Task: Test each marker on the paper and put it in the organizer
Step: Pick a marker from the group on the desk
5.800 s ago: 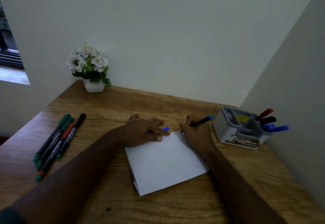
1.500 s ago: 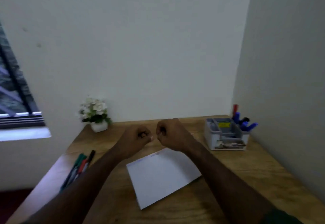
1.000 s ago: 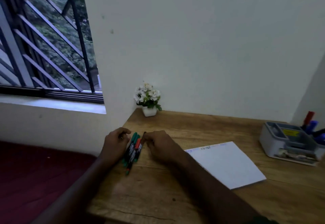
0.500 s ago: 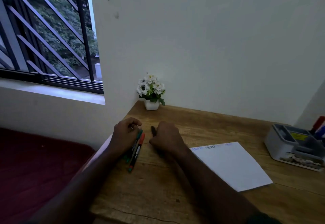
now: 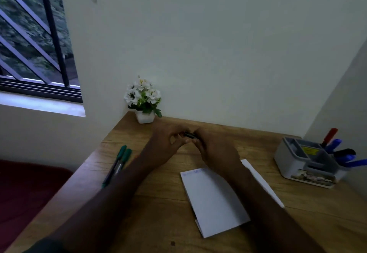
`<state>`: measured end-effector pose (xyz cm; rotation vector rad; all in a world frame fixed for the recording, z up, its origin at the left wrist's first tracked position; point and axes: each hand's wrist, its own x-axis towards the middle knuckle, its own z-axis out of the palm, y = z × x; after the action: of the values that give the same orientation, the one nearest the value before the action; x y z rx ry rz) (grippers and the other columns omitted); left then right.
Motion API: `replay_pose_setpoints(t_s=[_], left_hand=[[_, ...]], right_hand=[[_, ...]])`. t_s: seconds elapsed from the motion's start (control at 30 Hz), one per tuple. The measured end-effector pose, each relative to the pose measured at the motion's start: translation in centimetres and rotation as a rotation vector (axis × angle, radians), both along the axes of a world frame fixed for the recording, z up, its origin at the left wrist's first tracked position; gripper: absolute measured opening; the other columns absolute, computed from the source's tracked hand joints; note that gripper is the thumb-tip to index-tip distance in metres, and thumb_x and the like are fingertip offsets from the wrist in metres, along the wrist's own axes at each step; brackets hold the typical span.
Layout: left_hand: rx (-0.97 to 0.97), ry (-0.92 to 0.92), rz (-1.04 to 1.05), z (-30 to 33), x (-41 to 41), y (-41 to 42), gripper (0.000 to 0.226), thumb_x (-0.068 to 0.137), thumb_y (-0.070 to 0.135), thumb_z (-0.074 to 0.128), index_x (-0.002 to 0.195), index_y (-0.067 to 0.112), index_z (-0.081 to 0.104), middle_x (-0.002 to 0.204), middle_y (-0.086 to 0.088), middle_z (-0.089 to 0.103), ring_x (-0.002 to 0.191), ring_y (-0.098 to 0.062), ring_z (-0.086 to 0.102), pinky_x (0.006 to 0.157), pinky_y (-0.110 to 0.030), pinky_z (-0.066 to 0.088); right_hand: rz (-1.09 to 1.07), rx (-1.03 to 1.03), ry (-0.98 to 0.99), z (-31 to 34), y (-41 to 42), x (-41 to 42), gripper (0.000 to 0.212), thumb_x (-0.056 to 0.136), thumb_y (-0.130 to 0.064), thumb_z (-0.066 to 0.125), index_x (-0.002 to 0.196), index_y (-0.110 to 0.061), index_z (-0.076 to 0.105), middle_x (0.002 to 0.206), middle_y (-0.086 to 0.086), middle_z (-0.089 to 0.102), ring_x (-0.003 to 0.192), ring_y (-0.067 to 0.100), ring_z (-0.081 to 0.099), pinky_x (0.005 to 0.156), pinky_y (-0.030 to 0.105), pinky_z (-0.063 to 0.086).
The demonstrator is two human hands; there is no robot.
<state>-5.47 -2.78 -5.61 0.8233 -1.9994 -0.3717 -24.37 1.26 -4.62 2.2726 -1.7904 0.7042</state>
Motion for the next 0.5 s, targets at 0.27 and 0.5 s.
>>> replay_pose_setpoints(t_s=[0.27, 0.5], left_hand=[[-0.056, -0.086, 0.024, -0.6, -1.4, -0.2, 0.02, 0.086, 0.031, 0.065, 0.102, 0.02, 0.07, 0.088, 0.013, 0.066, 0.078, 0.004, 0.054, 0.072, -0.014, 0.038], [-0.023, -0.195, 0.005, -1.0, -0.2, -0.6, 0.023, 0.086, 0.045, 0.057, 0.095, 0.029, 0.07, 0.079, 0.018, 0.061, 0.075, 0.002, 0.053, 0.073, -0.031, 0.042]], right_hand=[[0.138, -0.09, 0.081, -1.9, -1.7, -1.6, 0.035, 0.1, -0.055, 0.036, 0.113, -0.033, 0.06, 0.101, -0.01, 0.071, 0.086, 0.013, 0.064, 0.066, 0.03, 0.044], [0.153, -0.078, 0.124, -1.3, -0.6, -2.2, 0.029, 0.098, -0.057, 0.041, 0.111, -0.038, 0.059, 0.09, -0.011, 0.072, 0.079, 0.013, 0.067, 0.058, 0.028, 0.039]])
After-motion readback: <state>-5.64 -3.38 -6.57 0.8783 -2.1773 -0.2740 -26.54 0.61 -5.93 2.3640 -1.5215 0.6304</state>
